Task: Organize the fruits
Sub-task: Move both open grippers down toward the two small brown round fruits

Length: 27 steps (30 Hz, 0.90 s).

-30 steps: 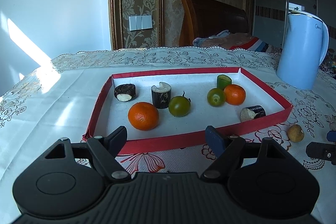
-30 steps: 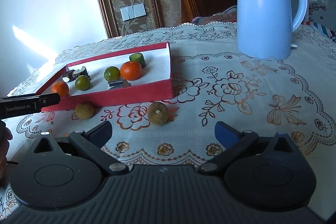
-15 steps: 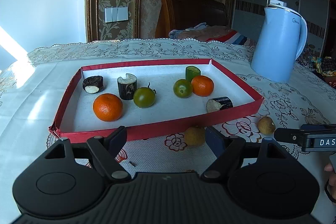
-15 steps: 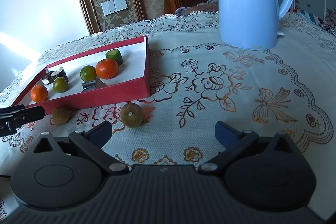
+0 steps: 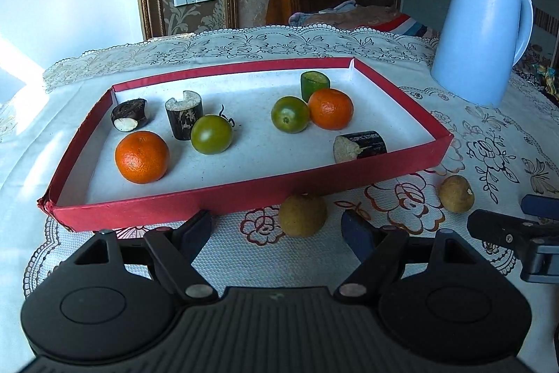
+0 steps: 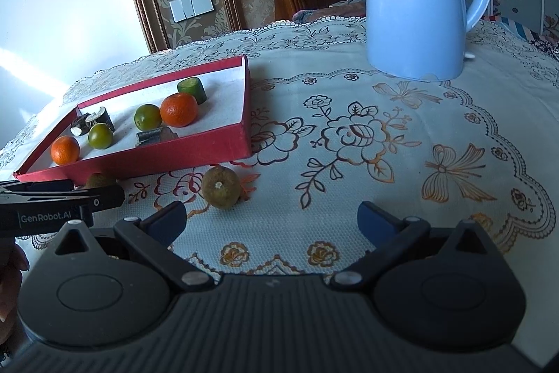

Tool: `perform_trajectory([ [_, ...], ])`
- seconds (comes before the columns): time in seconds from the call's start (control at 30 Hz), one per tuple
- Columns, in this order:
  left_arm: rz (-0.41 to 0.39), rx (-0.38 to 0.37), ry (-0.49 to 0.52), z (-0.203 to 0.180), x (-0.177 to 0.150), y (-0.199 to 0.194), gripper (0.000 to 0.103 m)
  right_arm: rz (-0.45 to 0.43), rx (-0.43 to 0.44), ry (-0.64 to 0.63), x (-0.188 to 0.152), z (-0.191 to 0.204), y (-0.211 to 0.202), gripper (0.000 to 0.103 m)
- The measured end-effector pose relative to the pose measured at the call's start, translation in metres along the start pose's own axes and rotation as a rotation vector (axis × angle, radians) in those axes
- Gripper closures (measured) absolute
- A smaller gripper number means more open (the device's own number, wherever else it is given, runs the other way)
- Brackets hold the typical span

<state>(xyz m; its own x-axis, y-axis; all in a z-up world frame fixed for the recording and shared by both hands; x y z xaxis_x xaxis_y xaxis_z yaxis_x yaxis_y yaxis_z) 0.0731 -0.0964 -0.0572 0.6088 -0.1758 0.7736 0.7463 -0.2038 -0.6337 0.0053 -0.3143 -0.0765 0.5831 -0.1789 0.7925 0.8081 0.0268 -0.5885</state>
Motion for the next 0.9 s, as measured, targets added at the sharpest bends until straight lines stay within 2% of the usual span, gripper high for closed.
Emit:
perform_trajectory([
  [0.23, -0.005, 0.028, -0.065, 0.016, -0.001, -0.002, 0.021, -0.01, -0.019, -0.006, 0.003, 0.0, 0.0, 0.0],
  [0.37, -0.017, 0.035, -0.092, 0.025, -0.002, -0.007, 0.017, -0.015, -0.056, -0.07, 0.009, 0.01, 0.005, 0.0],
  [0.5, -0.026, 0.044, -0.082, 0.025, -0.002, -0.009, 0.017, -0.014, -0.082, -0.129, 0.017, 0.018, 0.015, 0.0],
  [0.67, -0.047, 0.079, -0.029, 0.018, -0.001, -0.011, 0.017, 0.023, -0.066, -0.132, 0.016, 0.02, 0.024, 0.0],
  [0.9, -0.045, 0.074, -0.033, 0.019, -0.001, -0.01, 0.017, 0.024, -0.065, -0.138, 0.019, 0.026, 0.031, 0.0],
])
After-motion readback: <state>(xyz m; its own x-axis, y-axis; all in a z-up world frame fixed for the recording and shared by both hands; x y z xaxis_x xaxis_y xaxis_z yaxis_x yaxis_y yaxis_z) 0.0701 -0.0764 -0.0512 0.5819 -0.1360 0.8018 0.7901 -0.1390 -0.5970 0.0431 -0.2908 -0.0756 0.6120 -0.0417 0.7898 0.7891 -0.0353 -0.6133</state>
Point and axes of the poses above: each gripper's, at about its wrist camera, not at the fingertips, and y roughly the way its jaws point, z to its left, x to its top, the point moved 7 cm from there along y, roughly the way its jaws point
